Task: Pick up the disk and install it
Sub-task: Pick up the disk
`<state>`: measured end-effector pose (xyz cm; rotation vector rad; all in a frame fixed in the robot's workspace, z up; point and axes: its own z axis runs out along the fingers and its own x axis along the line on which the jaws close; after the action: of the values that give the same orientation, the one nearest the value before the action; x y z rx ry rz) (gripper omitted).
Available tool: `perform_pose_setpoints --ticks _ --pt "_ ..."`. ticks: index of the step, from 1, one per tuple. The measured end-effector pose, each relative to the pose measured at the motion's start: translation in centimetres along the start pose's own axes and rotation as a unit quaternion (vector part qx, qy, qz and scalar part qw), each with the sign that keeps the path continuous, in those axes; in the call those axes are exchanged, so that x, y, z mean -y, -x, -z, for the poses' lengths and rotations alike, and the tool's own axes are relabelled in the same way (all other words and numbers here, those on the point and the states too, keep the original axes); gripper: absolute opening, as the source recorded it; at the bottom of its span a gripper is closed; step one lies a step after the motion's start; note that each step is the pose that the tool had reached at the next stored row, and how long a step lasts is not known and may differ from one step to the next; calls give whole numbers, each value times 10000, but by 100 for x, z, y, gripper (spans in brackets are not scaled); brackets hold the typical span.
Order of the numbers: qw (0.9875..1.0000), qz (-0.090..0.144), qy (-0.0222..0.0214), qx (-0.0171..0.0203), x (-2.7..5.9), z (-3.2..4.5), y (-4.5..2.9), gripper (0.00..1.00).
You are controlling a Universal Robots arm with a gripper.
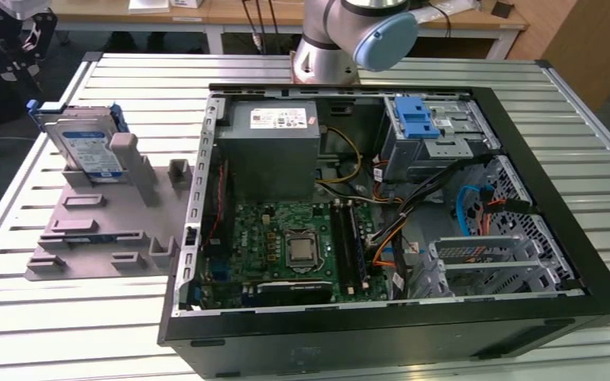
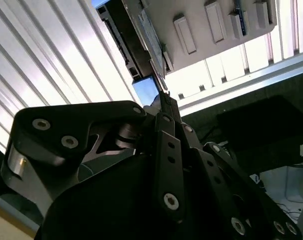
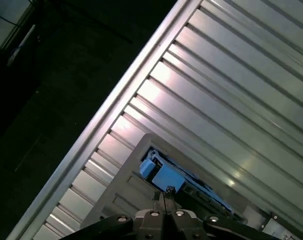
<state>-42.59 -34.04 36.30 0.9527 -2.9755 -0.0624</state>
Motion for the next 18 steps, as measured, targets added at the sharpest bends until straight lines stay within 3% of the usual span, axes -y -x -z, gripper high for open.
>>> perform_pose_setpoints --ticks 10,14,18 --pt "9990 454 -2 -20 0 -4 0 11" --pt "9973 739 -3 -32 0 -7 0 11" --pt "9939 1105 -4 -48 1 -13 0 11"
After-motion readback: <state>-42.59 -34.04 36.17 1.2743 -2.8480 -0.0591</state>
